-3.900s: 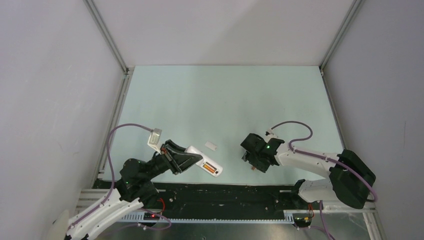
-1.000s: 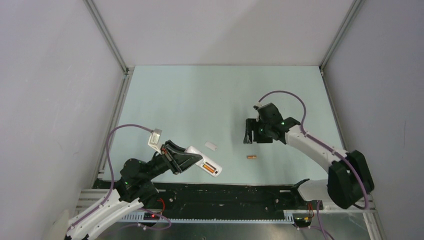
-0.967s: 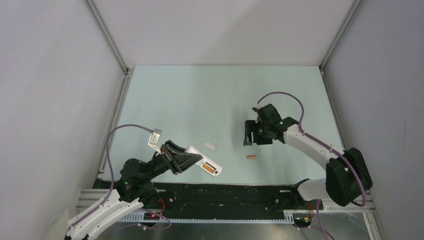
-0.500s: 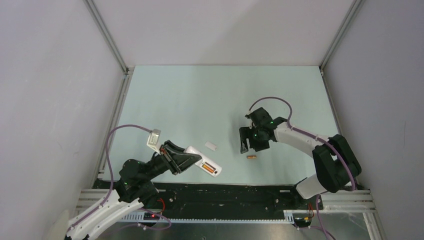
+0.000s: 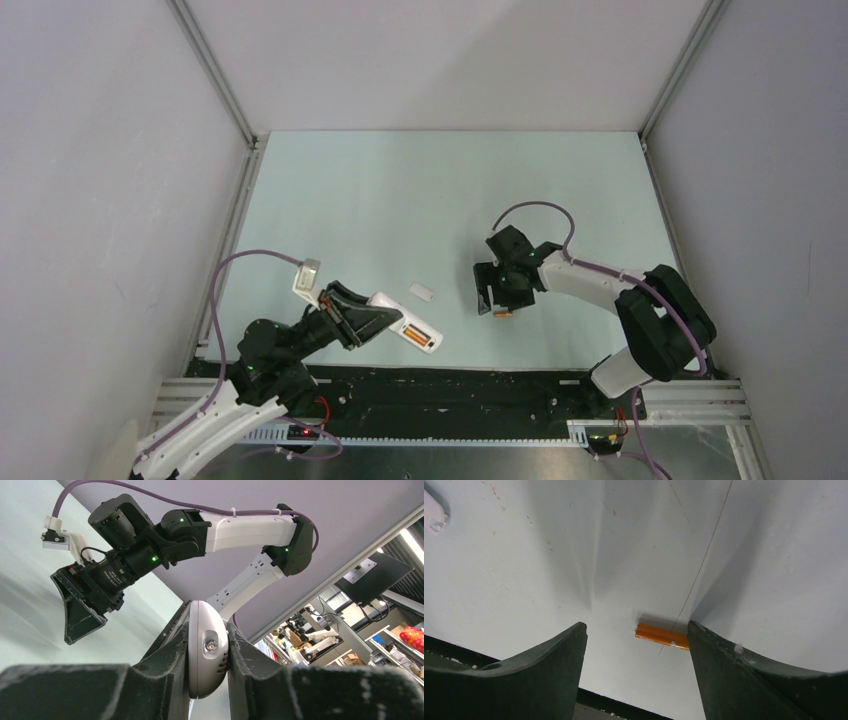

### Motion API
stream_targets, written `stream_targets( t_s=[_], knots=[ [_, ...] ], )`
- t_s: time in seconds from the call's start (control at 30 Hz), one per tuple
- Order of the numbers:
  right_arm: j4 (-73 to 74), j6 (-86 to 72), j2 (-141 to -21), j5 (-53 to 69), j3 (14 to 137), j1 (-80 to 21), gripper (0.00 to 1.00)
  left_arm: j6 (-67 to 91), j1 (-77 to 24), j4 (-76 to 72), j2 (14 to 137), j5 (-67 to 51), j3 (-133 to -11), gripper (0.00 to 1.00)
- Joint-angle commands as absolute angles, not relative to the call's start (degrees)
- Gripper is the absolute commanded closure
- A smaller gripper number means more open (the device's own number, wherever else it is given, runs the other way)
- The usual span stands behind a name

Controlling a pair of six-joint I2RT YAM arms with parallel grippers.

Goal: Load the batteries into the remote control
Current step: Pick up the battery from the center of the board.

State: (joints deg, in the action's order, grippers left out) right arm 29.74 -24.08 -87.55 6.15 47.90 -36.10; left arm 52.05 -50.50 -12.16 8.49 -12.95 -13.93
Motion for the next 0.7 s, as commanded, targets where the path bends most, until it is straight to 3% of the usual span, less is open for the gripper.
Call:
stream_targets(
  t_s=[0.0,0.4,0.67],
  knots=[
    [32.9,-28.2,-86.5,1.4,45.7,-38.5,0.22,52.2,-50.5,-13.0,8.1,-12.1,-15.1,1.00],
    [37.6,-31.3,-84.5,-4.1,45.0,-43.5,0.23,52.4,-50.6,-13.0,8.1,-12.2,-15.0,1.00],
    [37.4,-31.6,-85.6,-6.1,45.0,-44.8,0.37,52.2,-50.6,-13.0,8.9,-12.1,-15.3,1.00]
  ],
)
